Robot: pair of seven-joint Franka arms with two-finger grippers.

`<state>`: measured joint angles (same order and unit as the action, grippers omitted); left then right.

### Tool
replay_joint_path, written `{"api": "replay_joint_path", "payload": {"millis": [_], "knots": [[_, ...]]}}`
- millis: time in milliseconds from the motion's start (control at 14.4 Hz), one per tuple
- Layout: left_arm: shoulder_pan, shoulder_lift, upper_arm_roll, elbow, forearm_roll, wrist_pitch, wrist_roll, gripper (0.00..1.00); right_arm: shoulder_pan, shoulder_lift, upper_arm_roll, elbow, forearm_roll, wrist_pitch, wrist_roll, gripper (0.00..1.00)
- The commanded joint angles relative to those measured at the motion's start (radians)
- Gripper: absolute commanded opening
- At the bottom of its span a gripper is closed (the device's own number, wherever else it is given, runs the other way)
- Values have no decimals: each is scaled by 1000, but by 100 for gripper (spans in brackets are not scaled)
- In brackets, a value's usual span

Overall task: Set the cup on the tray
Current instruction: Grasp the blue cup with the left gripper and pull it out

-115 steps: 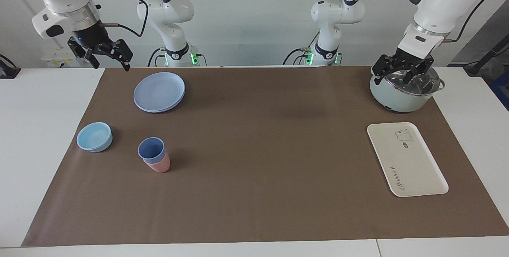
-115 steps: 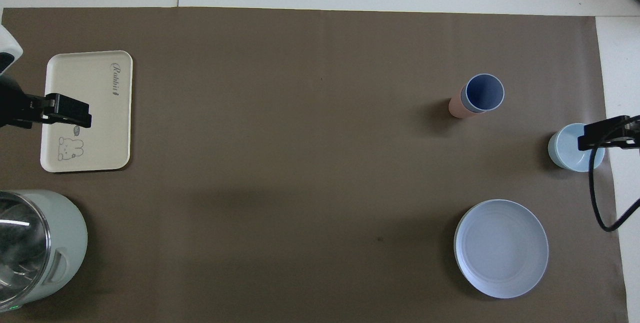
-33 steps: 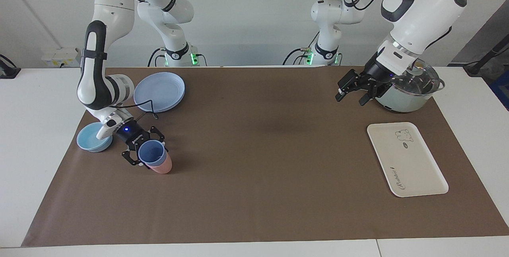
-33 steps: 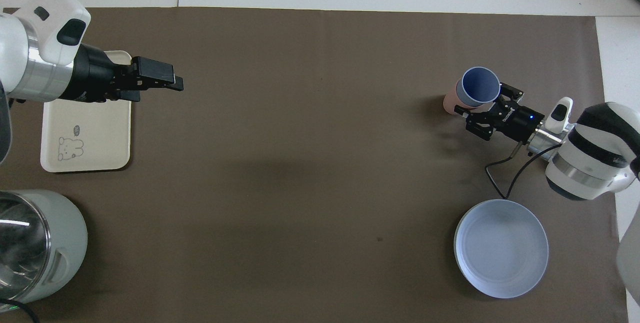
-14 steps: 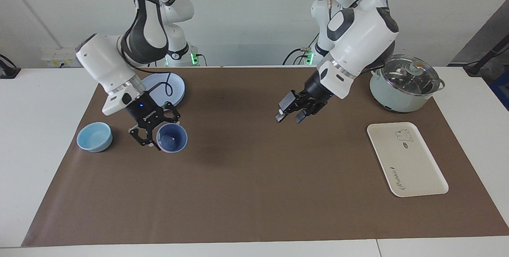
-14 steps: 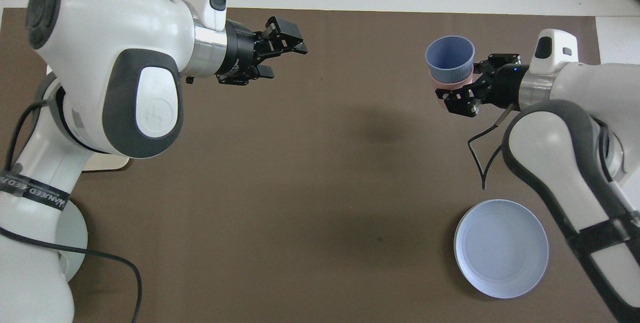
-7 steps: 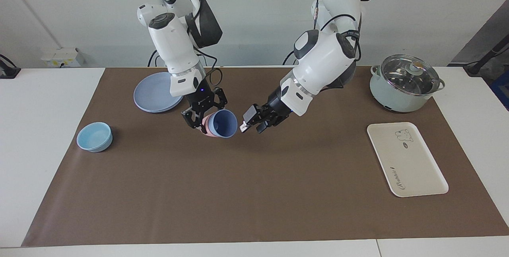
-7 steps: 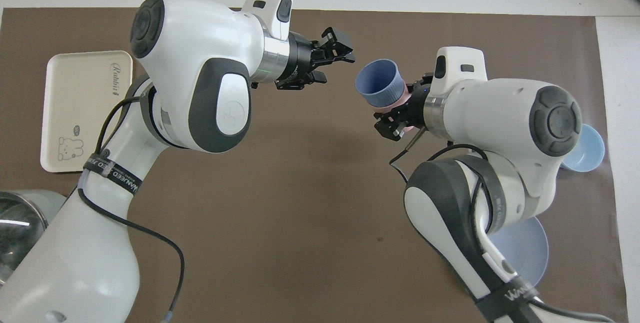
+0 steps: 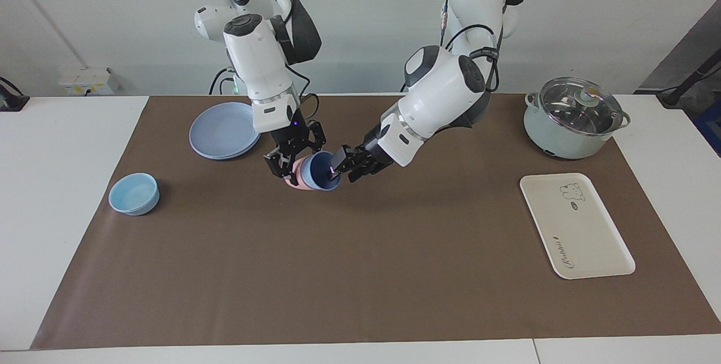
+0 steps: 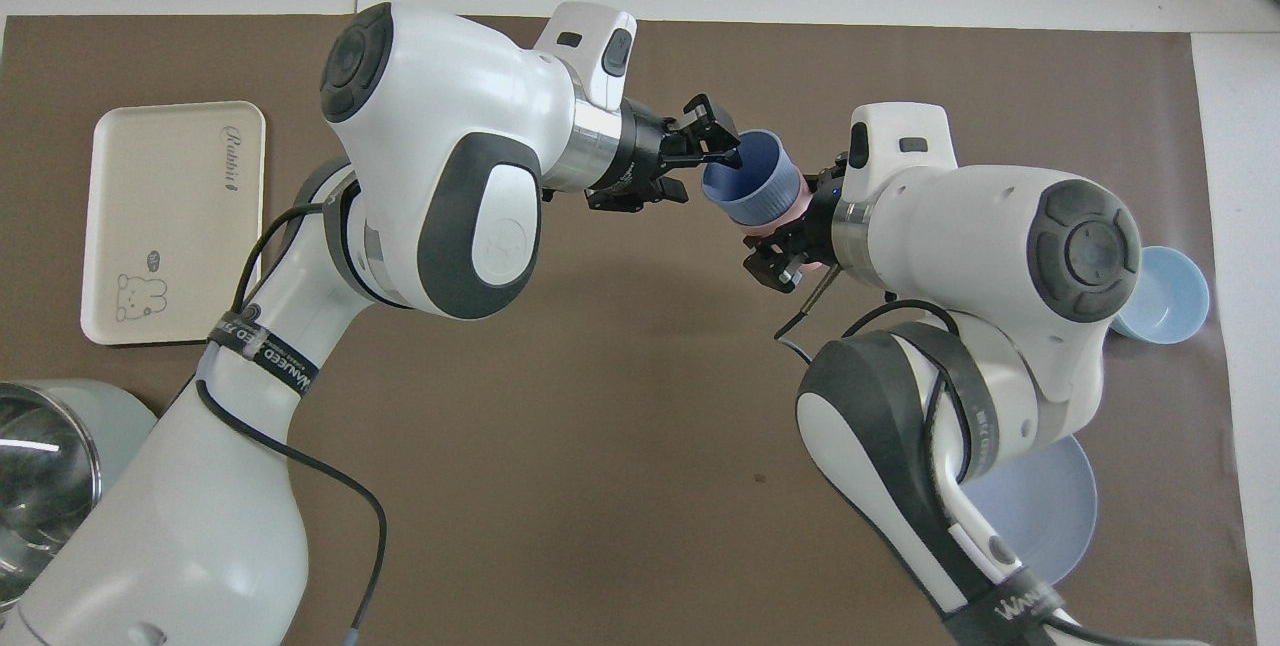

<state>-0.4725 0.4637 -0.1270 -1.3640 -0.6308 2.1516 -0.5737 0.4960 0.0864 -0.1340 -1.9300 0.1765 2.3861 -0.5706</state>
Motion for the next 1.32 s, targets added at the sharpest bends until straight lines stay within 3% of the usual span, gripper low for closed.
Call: {"api": "replay_joint_path", "payload": {"millis": [0, 208, 417, 556, 764, 972, 1250], "knots": [[-17, -2, 10, 0, -21, -39, -6, 44, 1, -20, -3, -6, -25, -19, 17, 0], [-17, -2, 7, 0, -26, -44, -6, 1, -1, -20, -3, -7, -25, -18, 17, 0], [1, 1, 7, 11, -49, -62, -8, 0, -1, -19, -3, -7, -25, -13, 17, 0], [24, 0, 12, 40, -46, -140, -9, 0, -1, -19, -3, -7, -25, -13, 17, 0], [60, -26, 67, 66, -17, -176, -38, 0, -1, -19, -3, -7, -25, -13, 18, 0], [103, -124, 137, 63, 121, -268, -32, 0, -2, -19, -3, -9, -25, -15, 21, 0], [193, -210, 188, -10, 345, -276, 41, 0, -45, -16, -10, -6, -3, 10, 20, 0]]}}
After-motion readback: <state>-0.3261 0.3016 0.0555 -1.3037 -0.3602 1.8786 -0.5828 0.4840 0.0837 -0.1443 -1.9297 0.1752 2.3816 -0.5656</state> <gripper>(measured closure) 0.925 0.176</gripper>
